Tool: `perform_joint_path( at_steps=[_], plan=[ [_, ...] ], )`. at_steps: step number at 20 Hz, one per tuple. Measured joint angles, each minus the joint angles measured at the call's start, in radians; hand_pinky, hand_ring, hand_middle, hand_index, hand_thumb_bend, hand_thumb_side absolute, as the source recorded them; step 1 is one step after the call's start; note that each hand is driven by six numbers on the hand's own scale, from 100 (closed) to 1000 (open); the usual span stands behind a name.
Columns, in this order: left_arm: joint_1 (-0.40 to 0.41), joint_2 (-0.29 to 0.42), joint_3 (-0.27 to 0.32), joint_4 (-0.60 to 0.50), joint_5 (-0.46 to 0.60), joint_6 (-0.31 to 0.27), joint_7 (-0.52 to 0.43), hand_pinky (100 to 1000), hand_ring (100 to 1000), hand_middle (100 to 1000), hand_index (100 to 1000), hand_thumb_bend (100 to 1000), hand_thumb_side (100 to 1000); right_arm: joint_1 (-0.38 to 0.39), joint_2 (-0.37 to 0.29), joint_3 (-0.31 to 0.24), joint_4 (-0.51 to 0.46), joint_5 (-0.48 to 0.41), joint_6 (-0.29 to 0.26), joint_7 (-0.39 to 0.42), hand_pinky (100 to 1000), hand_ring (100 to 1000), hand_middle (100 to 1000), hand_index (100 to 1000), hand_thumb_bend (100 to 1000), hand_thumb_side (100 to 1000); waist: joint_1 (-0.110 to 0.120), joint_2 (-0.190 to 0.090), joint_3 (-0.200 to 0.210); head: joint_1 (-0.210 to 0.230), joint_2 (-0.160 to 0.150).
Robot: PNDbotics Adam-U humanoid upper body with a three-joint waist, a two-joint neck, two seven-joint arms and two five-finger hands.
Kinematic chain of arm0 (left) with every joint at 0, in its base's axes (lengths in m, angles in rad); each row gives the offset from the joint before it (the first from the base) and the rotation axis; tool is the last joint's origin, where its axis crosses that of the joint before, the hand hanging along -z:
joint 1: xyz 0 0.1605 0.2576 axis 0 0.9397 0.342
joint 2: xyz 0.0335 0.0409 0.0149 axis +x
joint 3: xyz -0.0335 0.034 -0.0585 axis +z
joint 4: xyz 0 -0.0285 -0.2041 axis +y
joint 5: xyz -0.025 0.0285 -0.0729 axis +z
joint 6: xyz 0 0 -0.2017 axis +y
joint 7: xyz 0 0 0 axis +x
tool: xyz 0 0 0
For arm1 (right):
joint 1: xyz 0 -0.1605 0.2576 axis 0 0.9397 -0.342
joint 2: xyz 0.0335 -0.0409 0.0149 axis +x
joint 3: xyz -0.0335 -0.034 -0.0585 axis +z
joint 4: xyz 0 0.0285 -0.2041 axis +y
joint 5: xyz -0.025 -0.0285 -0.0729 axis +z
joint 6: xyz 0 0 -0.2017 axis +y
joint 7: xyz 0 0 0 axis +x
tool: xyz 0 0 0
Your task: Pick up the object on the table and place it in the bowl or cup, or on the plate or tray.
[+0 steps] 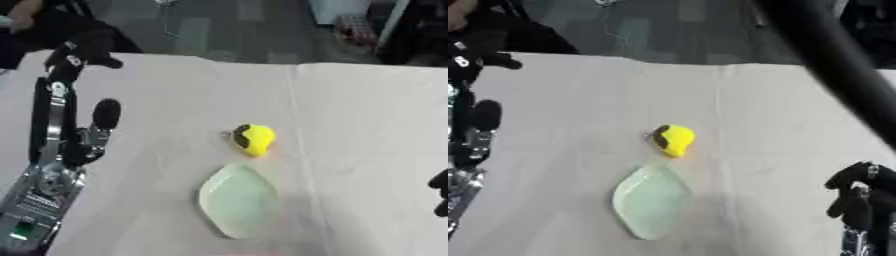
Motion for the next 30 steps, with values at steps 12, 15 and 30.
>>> perform_joint_path(
  at_steps=[12, 15, 30],
  plan=[
    [-0.126, 0.265, -0.018, -0.001, 0.022, 0.22, -0.465, 785, 678, 800, 814, 432, 983, 0.0, -0.017, -0.001, 0.0, -0.019, 0.001, -0.001, 164, 365, 408, 277, 100, 898, 0.013, -0.012, -0.016, 0.008, 0.0],
    [-0.151, 0.32, -0.039, -0.003, 0.028, 0.231, -0.553, 799, 688, 799, 812, 431, 986, 0.0, -0.025, -0.001, 0.0, -0.025, -0.001, 0.001, 165, 365, 408, 277, 100, 898, 0.018, -0.013, -0.021, 0.017, 0.0],
    [-0.352, 0.468, -0.208, -0.004, -0.028, 0.257, -0.91, 893, 762, 778, 782, 435, 950, -0.005, -0.049, -0.007, 0.0, -0.072, -0.022, 0.022, 171, 369, 409, 288, 100, 890, 0.032, -0.018, -0.047, 0.044, 0.0]
  ],
)
